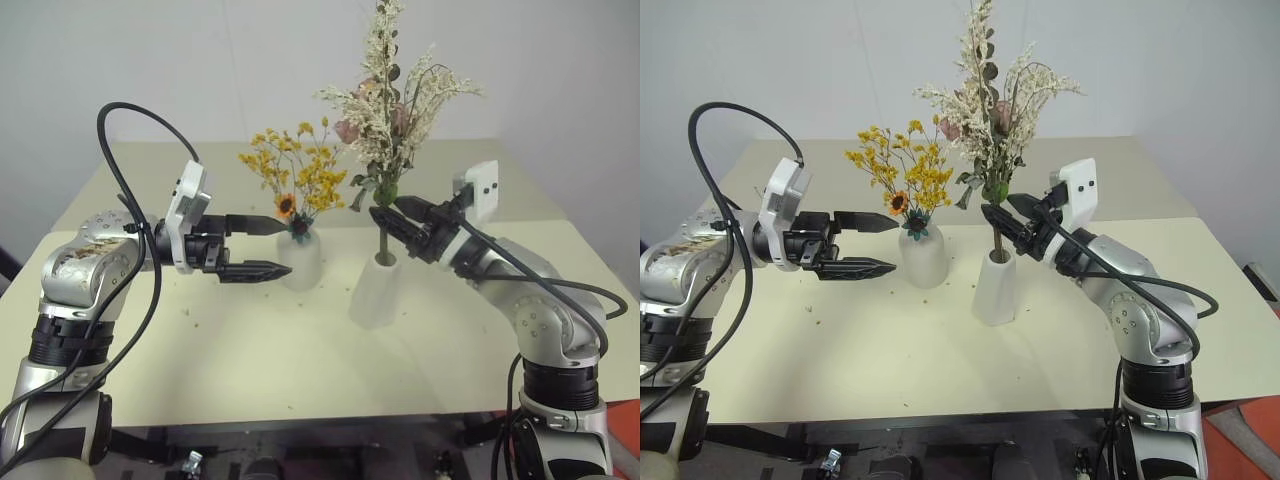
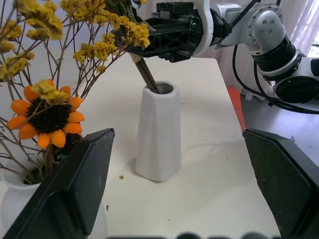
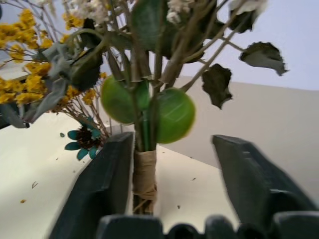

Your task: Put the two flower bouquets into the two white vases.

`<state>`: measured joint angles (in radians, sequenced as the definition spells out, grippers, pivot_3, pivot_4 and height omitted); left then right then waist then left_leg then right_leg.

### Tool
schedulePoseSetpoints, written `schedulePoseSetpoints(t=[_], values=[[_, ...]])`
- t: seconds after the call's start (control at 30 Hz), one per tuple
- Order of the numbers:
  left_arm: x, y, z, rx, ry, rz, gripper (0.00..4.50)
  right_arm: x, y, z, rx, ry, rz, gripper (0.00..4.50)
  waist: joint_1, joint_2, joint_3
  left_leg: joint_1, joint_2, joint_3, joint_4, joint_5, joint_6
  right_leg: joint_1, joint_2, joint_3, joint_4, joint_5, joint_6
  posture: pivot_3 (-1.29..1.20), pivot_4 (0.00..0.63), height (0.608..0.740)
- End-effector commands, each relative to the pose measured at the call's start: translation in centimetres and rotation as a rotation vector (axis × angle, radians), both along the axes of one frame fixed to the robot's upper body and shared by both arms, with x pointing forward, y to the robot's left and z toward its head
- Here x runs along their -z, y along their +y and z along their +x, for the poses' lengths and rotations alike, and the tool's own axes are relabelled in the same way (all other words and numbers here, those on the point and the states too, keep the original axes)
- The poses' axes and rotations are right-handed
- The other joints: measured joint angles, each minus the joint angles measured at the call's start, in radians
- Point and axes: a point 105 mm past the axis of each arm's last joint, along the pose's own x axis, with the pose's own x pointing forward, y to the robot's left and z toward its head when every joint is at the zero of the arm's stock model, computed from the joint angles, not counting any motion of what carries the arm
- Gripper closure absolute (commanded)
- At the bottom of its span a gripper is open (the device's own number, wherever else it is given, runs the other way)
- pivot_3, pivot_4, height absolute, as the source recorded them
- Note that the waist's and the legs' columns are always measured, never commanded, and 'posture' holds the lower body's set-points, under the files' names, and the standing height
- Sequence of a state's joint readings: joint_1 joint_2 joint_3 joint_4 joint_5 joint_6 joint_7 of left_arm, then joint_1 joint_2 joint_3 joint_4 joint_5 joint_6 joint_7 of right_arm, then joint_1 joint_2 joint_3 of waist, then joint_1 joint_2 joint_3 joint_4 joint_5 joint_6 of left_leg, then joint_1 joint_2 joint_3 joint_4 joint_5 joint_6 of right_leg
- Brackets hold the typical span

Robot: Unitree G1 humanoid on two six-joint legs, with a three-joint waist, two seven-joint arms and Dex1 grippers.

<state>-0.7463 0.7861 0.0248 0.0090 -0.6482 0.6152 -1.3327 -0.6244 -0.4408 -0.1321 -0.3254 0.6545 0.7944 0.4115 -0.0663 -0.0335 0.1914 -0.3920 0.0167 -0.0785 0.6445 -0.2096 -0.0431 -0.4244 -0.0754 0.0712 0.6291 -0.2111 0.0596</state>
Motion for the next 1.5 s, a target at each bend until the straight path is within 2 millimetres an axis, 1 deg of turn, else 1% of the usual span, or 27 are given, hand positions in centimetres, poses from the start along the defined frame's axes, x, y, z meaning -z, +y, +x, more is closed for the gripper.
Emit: schedulePoseSetpoints(t=[0.03,0.13,0.17,0.2,0.6,0.77,1.0,1.23,1.43,1.5], values=[[-1.3,0.2,-0.5,0.002,-0.069,-0.015,0.0,-1.8,-0.3,-0.7,-0.007,-0.064,0.037,2.94,0.0,0.0,0.0,0.0,0.0,0.0,0.0,0.0,0.0,0.0,0.0,0.0,0.0,0.0,0.0,0.0,0.15,0.74],[-1.3,0.2,-0.5,0.001,-0.068,-0.016,0.0,-1.9,-0.2,-0.9,-0.018,-0.076,0.056,4.0,0.0,0.0,0.0,0.0,0.0,0.0,0.0,0.0,0.0,0.0,0.0,0.0,0.0,0.0,0.0,0.0,0.15,0.74],[-1.3,0.2,-0.4,0.001,-0.068,-0.017,0.0,-2.0,-0.1,-1.1,-0.025,-0.084,0.062,4.25,0.0,0.0,0.0,0.0,0.0,0.0,0.0,0.0,0.0,0.0,0.0,0.0,0.0,0.0,0.0,0.0,0.15,0.74],[-1.3,0.2,-0.4,0.001,-0.067,-0.017,0.0,-2.1,-0.1,-1.2,-0.03,-0.092,0.072,4.28,0.0,0.0,0.0,0.0,0.0,0.0,0.0,0.0,0.0,0.0,0.0,0.0,0.0,0.0,0.0,0.0,0.15,0.74],[-1.3,0.2,-0.4,0.006,-0.062,-0.013,0.0,-1.7,0.2,-2.8,-0.044,-0.132,0.121,4.28,0.0,0.0,0.0,0.0,0.0,0.0,0.0,0.0,0.0,0.0,0.0,0.0,0.0,0.0,0.0,0.0,0.15,0.74],[-1.3,0.2,-0.3,0.008,-0.06,-0.012,0.0,-1.0,0.3,-3.4,-0.045,-0.181,0.131,4.28,0.0,0.0,0.0,0.0,0.0,0.0,0.0,0.0,0.0,0.0,0.0,0.0,0.0,0.0,0.0,0.0,0.15,0.74],[-1.4,0.1,-0.2,0.012,-0.059,-0.01,0.0,0.2,0.8,-3.2,-0.04,-0.236,0.13,4.28,-0.001,0.0,0.0,0.001,0.0,0.0,0.0,0.0,0.0,0.0,0.0,0.0,0.001,0.0,0.0,0.0,0.15,0.74],[-1.4,0.2,-0.2,0.011,-0.055,-0.006,0.0,1.7,0.6,-2.9,-0.02,-0.248,0.132,4.28,-0.001,0.0,0.0,0.0,0.0,0.0,0.0,0.0,0.0,0.0,0.0,0.0,0.0,0.0,0.0,0.0,0.15,0.74],[-1.5,0.3,-0.2,0.01,-0.056,-0.003,0.0,2.4,0.4,-3.1,-0.008,-0.26,0.116,4.28,-0.001,0.0,0.0,0.0,0.0,0.0,0.0,0.0,0.0,0.0,0.0,0.0,0.0,0.0,0.0,0.0,0.15,0.74],[-1.5,0.3,-0.2,0.01,-0.056,-0.003,0.0,2.4,0.1,-3.2,-0.007,-0.261,0.117,3.56,-0.001,0.0,0.0,0.0,0.0,0.0,0.0,0.0,0.0,0.0,0.0,0.0,0.0,0.0,0.0,0.0,0.15,0.74]])
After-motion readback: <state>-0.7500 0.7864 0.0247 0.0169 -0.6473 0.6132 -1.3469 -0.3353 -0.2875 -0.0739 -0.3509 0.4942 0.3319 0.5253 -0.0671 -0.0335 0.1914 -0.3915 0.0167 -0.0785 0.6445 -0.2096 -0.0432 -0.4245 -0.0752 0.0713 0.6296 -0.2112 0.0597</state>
